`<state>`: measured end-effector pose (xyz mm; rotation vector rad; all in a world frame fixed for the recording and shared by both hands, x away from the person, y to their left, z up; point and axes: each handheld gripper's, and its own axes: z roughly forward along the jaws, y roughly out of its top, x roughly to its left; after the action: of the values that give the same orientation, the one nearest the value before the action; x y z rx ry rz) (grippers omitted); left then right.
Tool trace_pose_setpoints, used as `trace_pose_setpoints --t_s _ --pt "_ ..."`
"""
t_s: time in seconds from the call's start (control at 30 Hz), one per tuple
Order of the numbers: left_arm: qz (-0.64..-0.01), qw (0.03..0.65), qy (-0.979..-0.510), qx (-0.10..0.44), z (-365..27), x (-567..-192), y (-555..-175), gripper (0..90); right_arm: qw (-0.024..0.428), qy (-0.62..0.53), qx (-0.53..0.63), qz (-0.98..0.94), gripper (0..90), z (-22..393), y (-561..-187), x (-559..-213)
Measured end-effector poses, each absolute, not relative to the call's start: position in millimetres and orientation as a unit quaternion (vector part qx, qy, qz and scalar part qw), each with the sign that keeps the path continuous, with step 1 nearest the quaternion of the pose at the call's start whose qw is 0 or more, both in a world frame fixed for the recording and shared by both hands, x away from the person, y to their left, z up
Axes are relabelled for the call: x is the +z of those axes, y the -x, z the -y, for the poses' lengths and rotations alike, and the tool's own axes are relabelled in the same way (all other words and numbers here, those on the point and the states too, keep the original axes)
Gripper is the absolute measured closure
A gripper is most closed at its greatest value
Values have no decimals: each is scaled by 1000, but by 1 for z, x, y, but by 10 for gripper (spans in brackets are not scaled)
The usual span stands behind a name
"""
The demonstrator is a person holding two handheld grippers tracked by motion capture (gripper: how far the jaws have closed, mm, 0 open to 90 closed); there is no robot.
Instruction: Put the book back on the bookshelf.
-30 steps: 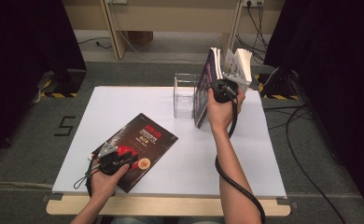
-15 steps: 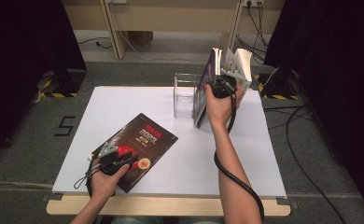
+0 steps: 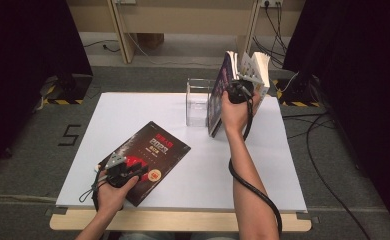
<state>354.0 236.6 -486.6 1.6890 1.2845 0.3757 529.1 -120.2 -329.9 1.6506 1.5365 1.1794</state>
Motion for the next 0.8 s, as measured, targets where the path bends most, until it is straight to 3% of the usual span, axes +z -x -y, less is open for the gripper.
trace_pose_setpoints --t_s 0.8 --pt "-526 474 -689 153 -238 -488 -355 624 317 -594 471 -570 769 125 -524 -325"
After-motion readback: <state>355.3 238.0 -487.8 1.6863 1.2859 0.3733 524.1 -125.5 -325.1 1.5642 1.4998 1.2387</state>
